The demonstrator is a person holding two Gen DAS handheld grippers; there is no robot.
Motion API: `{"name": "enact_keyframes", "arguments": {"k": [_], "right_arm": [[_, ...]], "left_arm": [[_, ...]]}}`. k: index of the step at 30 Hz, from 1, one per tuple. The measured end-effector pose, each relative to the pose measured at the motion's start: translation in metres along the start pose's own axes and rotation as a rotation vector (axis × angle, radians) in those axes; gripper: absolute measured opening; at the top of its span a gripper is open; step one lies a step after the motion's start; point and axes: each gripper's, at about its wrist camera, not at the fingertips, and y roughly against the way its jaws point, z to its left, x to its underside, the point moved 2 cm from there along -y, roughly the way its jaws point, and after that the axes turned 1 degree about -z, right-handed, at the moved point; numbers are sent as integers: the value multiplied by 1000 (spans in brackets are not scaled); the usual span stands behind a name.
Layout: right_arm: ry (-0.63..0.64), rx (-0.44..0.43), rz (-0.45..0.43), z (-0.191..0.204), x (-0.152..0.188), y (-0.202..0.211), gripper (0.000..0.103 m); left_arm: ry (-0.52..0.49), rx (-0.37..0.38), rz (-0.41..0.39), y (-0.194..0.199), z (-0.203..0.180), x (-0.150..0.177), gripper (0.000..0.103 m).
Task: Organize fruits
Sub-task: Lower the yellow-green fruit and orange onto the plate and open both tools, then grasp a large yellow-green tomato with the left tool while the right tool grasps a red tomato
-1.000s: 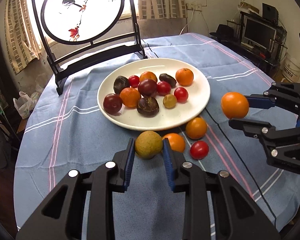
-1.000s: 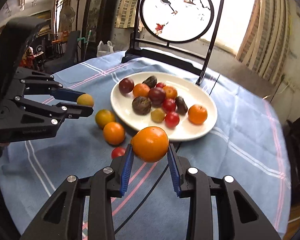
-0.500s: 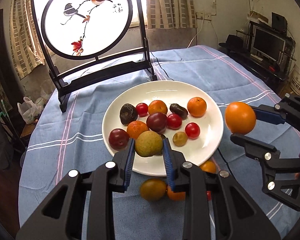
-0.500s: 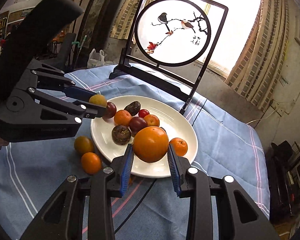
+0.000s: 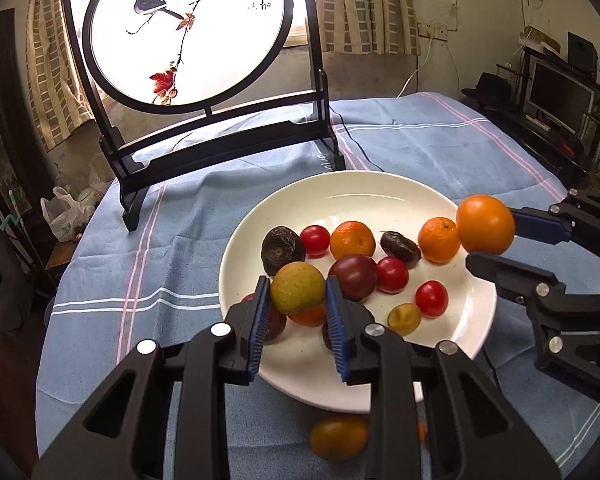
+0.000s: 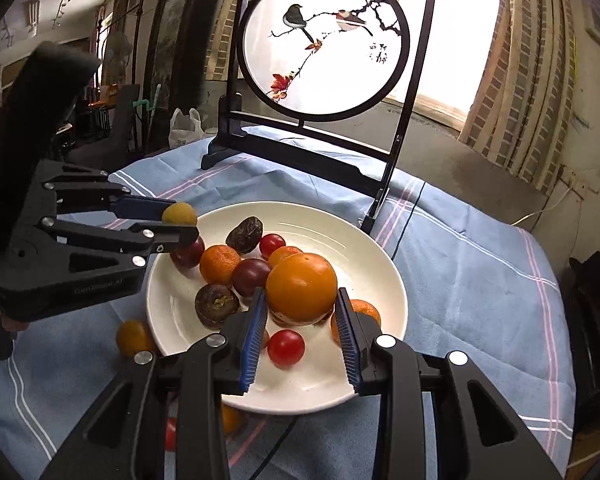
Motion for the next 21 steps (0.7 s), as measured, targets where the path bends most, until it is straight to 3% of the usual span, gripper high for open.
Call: {"name": "enact_keyframes", "arguments": {"k": [6, 8, 10, 16, 21], "right_arm": [[-62, -21, 62, -7, -12, -42, 35], [-65, -6, 71, -10, -16, -54, 36], [-74, 13, 63, -14, -18, -60, 45], [-76, 1, 16, -18, -14, -32, 50], [-22, -62, 28, 2, 14, 12, 54]], "left_arm": [[20, -25, 33, -24, 0, -12, 27], [26, -39, 28, -30, 0, -17, 45], [29, -48, 7, -30, 2, -20, 52], [29, -44, -7, -16, 14, -5, 58], [26, -37, -46, 17, 25, 20, 68]]}}
